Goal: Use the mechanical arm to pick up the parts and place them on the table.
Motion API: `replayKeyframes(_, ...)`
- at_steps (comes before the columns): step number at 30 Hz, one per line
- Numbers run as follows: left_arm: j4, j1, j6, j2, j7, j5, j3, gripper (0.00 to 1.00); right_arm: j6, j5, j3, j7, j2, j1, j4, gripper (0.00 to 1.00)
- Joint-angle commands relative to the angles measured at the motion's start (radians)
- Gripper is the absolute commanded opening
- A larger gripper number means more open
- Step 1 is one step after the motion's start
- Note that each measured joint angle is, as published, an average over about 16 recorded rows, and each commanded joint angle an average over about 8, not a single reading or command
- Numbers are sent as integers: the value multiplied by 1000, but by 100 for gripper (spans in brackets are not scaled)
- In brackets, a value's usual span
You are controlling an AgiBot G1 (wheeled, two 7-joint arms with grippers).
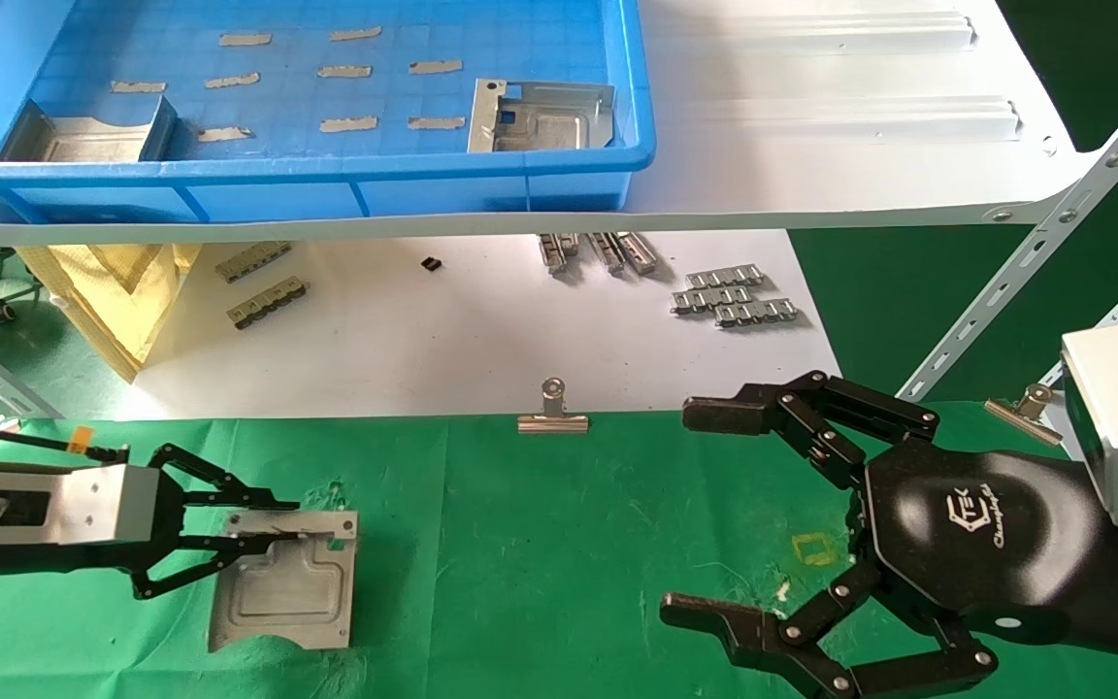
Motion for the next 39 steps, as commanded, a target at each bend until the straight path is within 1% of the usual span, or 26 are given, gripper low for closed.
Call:
replayKeyframes(1,18,-1,2,10,19,2,3,100,0,0,0,0,0,0,0,100)
replayKeyframes(6,14,-17,13,15,29,-20,3,100,0,0,0,0,0,0,0,100)
replayKeyframes(10,-21,-15,22,3,-3,-60,3,100,0,0,0,0,0,0,0,100)
replayKeyframes(13,-62,4,26,-16,-61,-110,6,100,0,0,0,0,0,0,0,100)
replayKeyframes(19,-114,71,26,-57,-225,-252,-4,100,0,0,0,0,0,0,0,100)
replayKeyframes(21,-118,90,25,-65,-259,-287,-9,100,0,0,0,0,0,0,0,100)
replayKeyframes(24,-120,105,24,-70,-280,-313,-12,100,0,0,0,0,0,0,0,100)
replayKeyframes(33,-125,95,22,-66,-258,-289,-17,100,0,0,0,0,0,0,0,100)
replayKeyframes(39,-184,126,16,-74,-304,-288,-62,100,0,0,0,0,0,0,0,100)
